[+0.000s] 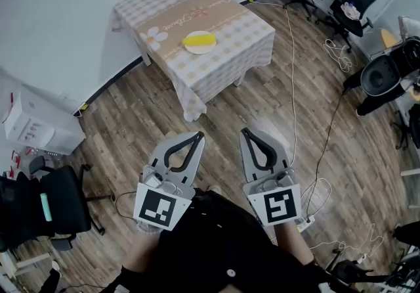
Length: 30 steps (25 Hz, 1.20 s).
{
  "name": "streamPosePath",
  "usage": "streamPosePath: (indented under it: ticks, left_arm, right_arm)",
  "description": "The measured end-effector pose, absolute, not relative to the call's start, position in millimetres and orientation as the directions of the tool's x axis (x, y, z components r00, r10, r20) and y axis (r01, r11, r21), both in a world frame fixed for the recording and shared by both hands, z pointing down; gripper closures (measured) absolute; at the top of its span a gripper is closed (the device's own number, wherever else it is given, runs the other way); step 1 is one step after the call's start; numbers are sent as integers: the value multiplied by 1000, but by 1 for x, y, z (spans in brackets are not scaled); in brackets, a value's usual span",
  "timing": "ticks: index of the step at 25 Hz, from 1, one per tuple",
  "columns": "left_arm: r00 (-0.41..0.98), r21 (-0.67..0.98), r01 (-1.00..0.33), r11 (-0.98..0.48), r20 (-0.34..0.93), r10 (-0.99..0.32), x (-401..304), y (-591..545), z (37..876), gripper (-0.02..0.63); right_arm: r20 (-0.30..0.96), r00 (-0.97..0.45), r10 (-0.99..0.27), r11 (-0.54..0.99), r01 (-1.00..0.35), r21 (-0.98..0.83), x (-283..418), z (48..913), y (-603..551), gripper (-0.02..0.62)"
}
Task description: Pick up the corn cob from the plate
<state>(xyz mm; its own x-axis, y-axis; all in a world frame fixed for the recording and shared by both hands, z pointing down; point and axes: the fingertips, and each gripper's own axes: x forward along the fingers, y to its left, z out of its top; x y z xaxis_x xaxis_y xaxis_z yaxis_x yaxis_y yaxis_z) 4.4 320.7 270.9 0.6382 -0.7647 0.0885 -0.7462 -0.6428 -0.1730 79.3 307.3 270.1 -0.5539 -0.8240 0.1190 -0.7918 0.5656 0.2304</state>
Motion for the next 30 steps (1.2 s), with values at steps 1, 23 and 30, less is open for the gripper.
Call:
streamPosePath:
  ticks: [1, 23, 30]
  left_arm:
    - [636, -169, -749, -640, 88, -767, 7, 323, 271, 592]
    - [612, -178, -768, -615, 79, -787, 33, 328, 278, 593]
    - [614, -160, -769, -619, 85, -785, 31, 301, 284, 592]
  right_arm:
    - [119, -554, -824, 566, -791, 231, 83, 270, 310, 552]
    - [109, -557, -824, 566, -792, 231, 117, 281, 315, 552]
    - [123, -553, -824, 566, -791, 232, 114, 284, 288, 552]
